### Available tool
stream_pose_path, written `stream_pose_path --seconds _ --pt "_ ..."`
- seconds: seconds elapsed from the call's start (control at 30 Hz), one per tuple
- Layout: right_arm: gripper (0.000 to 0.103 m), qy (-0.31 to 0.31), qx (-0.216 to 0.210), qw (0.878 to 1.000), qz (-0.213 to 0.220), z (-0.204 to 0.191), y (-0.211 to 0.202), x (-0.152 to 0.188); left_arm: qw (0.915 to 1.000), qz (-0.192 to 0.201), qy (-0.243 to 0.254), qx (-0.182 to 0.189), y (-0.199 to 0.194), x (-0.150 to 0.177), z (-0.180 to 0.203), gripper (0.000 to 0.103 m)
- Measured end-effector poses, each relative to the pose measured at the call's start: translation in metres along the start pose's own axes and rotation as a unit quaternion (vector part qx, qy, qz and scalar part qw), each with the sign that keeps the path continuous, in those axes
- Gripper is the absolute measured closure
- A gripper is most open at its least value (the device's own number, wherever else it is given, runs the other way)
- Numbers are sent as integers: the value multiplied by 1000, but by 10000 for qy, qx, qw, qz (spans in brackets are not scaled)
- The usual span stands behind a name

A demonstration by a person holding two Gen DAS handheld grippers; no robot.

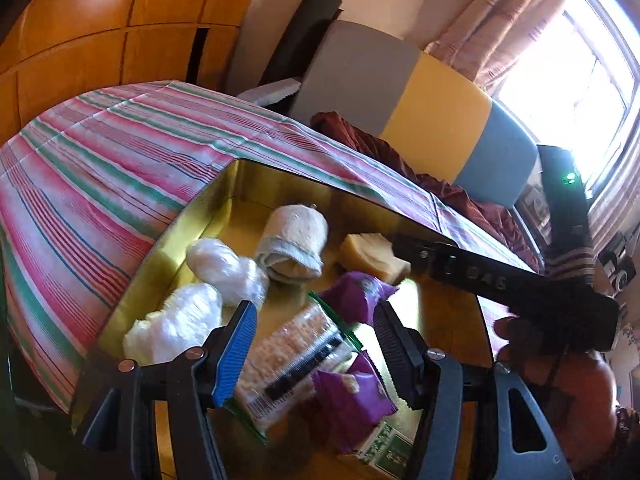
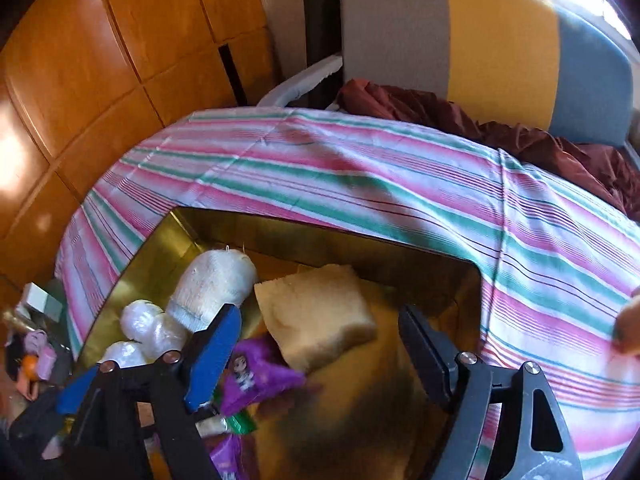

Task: Organize objects
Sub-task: 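Open left tool over tray while right lowers yellow sponge into tray and opens, then move both open tools back to table and grasp yellow knit glove with right tool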

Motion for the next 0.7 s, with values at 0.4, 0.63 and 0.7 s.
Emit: stream_pose_path --seconds 0.4,0.63,0.7 --pt "19 -5 262 9992 315 37 -63 26 9985 -85 447 291 -6 16 38 42" --pt "19 168 582 9975 363 79 -85 54 9948 -61 873 529 -13 26 69 42" --pt "19 237 651 9969 361 93 -91 63 9927 -36 1019 648 -16 29 79 42"
Point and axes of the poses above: each gripper's, at about its wrist camera, not at the fingertips, and y roughly the way its jaws point, z to its right, x to its underside, the point moved 5 cm from there along y, roughly the way its jaws point, and after that the axes turned 2 degrees about y, right-handed, at the moved point
